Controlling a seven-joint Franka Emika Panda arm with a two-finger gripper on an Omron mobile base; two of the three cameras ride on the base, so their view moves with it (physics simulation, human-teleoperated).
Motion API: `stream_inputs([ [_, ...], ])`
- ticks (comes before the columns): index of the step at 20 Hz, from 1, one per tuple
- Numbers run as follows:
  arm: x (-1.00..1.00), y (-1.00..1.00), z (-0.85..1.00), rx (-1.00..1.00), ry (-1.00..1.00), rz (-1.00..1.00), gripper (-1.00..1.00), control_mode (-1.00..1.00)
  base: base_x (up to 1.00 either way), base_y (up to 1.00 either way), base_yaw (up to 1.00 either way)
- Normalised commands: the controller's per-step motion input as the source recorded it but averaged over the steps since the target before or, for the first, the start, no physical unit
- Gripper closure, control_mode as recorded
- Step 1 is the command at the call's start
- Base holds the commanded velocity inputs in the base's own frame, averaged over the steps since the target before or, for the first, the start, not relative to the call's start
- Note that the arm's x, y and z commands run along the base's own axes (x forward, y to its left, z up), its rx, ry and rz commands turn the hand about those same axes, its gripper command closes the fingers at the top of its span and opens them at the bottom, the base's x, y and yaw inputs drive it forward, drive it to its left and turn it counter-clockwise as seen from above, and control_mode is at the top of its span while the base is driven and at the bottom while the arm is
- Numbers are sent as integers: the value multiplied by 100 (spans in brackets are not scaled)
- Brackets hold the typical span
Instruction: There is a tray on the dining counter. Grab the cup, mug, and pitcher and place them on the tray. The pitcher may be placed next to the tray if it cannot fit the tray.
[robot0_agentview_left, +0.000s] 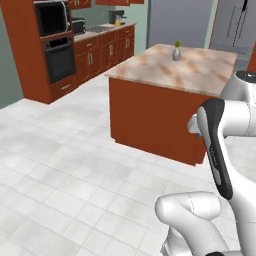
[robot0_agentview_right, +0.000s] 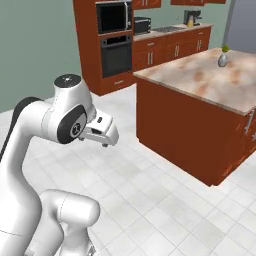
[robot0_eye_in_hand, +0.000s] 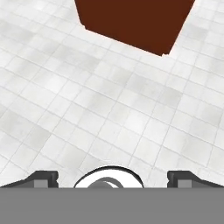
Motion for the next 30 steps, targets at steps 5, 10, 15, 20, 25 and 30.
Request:
stream_inputs([
  [5,0,0,0,0,0,0,-100,100,100,100,-37],
  [10,0,0,0,0,0,0,-100,100,100,100,-37],
  [15,0,0,0,0,0,0,-100,100,99,100,-37],
  [20,0,0,0,0,0,0,-100,100,81,100,-37],
  [25,0,0,0,0,0,0,-100,100,65,100,-34],
  [30,0,0,0,0,0,0,-100,100,54,100,-30],
])
